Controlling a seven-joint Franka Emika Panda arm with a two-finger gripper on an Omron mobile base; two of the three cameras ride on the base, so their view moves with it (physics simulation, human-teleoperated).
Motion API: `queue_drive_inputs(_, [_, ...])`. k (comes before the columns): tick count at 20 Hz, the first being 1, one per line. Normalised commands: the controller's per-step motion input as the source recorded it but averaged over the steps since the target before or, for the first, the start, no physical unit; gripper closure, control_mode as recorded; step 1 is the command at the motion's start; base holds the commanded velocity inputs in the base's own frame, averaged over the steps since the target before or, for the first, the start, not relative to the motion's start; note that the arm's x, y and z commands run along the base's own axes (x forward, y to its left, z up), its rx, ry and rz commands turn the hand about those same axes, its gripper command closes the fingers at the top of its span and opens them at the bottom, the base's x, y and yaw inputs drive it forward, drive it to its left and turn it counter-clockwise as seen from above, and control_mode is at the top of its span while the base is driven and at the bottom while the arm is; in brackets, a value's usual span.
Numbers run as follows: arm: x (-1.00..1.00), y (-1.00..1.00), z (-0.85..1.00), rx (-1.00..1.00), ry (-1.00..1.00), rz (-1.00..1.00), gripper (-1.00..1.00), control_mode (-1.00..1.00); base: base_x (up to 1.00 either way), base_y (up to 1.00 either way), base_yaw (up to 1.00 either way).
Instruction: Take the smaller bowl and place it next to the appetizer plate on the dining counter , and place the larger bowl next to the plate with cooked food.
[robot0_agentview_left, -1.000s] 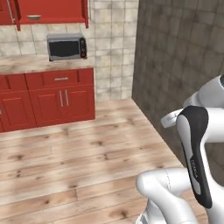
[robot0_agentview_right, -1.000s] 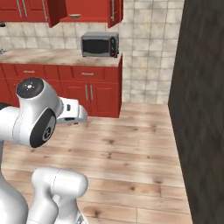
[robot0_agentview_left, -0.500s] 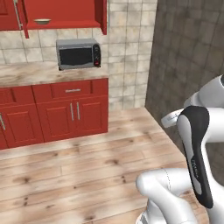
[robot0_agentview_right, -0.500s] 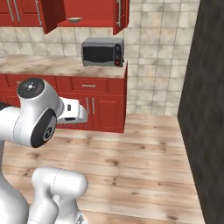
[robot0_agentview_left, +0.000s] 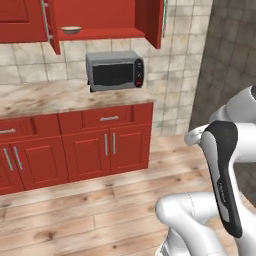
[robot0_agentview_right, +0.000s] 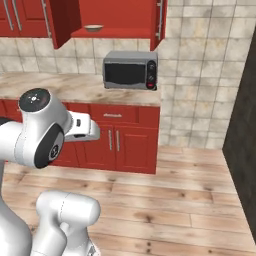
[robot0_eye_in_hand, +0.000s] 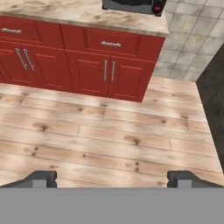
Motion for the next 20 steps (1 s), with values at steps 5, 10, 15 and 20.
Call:
queue_drive_inputs(5, [0.0, 0.0, 0.0, 0.0, 0.0, 0.0, -1.0, 1.0, 0.64, 0.1, -0.07])
queue_drive_inputs(10, [0.0, 0.0, 0.0, 0.0, 0.0, 0.0, -1.0, 1.0, 0.78, 0.06, -0.11])
queue_drive_inputs(15, [0.0, 0.0, 0.0, 0.0, 0.0, 0.0, -1.0, 1.0, 0.91, 0.37, -0.07])
queue_drive_inputs(20, [0.0, 0.0, 0.0, 0.0, 0.0, 0.0, -1.0, 1.0, 0.92, 0.5, -0.02])
